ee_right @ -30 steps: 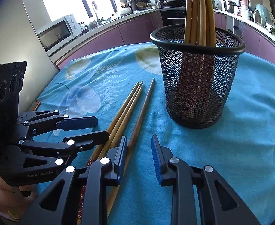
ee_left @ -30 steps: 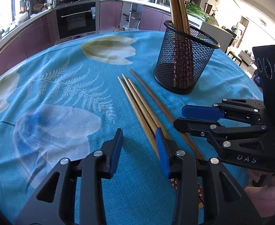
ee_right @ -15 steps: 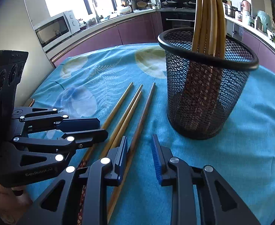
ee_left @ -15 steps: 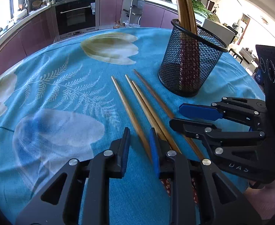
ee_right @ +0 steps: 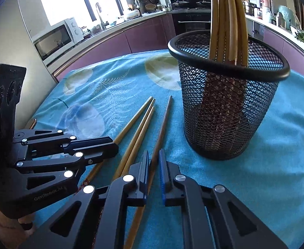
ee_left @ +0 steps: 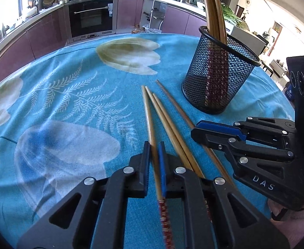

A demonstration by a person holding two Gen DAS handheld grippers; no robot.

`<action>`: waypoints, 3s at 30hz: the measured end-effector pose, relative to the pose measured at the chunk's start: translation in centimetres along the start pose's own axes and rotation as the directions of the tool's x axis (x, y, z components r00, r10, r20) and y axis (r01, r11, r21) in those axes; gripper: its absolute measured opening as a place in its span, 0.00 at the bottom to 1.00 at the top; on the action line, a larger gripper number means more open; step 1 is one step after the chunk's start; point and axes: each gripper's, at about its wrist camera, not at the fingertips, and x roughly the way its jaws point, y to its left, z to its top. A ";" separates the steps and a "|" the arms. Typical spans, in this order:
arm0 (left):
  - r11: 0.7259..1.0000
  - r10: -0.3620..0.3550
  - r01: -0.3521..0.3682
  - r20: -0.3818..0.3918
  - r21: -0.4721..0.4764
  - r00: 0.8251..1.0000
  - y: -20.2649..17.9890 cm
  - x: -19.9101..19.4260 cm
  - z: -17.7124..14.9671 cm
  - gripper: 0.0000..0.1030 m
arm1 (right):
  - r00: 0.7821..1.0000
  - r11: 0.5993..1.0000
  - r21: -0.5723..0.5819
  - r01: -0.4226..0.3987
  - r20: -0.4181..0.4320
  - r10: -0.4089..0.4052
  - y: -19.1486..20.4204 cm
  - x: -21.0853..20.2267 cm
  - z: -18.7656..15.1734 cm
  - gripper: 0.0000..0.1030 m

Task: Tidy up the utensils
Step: 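Close the left tool on a chopstick while the right tool grasps another, then lift both held chopsticks upright and carry them over the mesh cup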

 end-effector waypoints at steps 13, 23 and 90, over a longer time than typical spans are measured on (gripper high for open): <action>1.000 -0.017 0.018 0.042 -0.023 0.999 0.5 -2.1 -0.1 0.08 | 0.998 0.998 0.030 -0.060 0.039 0.058 -0.6 -2.1 -0.2 0.05; 0.999 -0.049 0.049 0.112 -0.002 0.992 -0.1 -5.4 0.3 0.07 | 0.987 0.992 0.025 -0.125 0.103 0.122 -0.5 -5.0 0.1 0.05; 0.969 -0.247 0.227 0.343 0.097 0.906 -3.0 -14.4 6.4 0.07 | 0.905 0.987 -0.041 -0.159 0.393 0.162 -3.5 -14.5 3.9 0.05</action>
